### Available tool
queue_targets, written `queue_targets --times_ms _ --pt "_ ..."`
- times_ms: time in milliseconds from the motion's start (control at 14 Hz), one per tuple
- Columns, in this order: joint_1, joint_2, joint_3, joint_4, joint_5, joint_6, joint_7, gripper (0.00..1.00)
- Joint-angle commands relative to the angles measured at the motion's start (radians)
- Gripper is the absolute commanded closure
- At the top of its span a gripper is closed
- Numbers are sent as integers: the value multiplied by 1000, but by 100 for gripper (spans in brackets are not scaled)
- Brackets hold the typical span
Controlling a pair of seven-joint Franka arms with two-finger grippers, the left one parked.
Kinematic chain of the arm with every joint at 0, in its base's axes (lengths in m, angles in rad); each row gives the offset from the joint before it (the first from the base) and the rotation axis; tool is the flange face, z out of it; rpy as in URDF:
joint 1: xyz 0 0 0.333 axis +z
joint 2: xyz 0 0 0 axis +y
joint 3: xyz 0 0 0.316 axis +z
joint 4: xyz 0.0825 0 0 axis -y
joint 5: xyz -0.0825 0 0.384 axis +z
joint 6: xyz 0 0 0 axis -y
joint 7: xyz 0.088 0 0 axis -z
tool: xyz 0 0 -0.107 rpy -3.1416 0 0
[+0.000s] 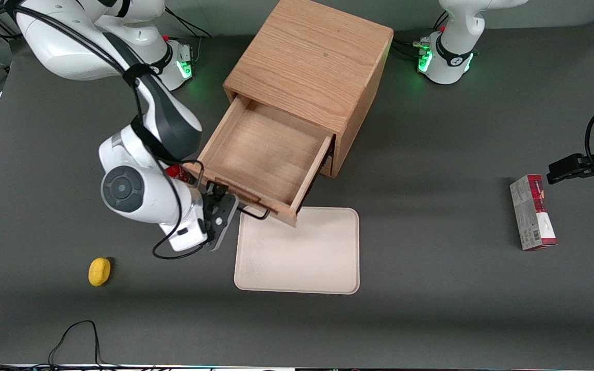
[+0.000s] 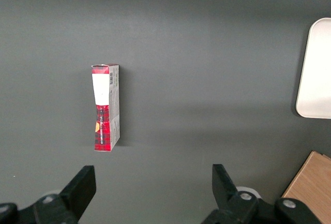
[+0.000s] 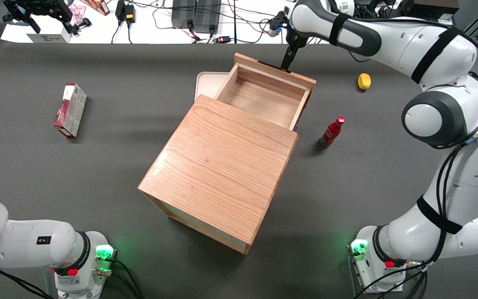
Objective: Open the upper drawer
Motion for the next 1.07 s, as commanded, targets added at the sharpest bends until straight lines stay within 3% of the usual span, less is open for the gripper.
queue_targets --times_ms 0,71,214,429,571,643,1000 --pt "13 22 -12 65 -20 -7 -5 0" --pt "13 9 -21 79 -31 -9 -4 0" --pt "18 -12 -37 119 -116 -9 -4 0" --pt "12 -61 -49 147 -117 -12 1 0" --pt "-14 -92 -64 151 1 16 28 0" --pt "-16 -136 -111 133 36 8 91 0" --pt "-16 -507 -266 -312 109 -20 462 0"
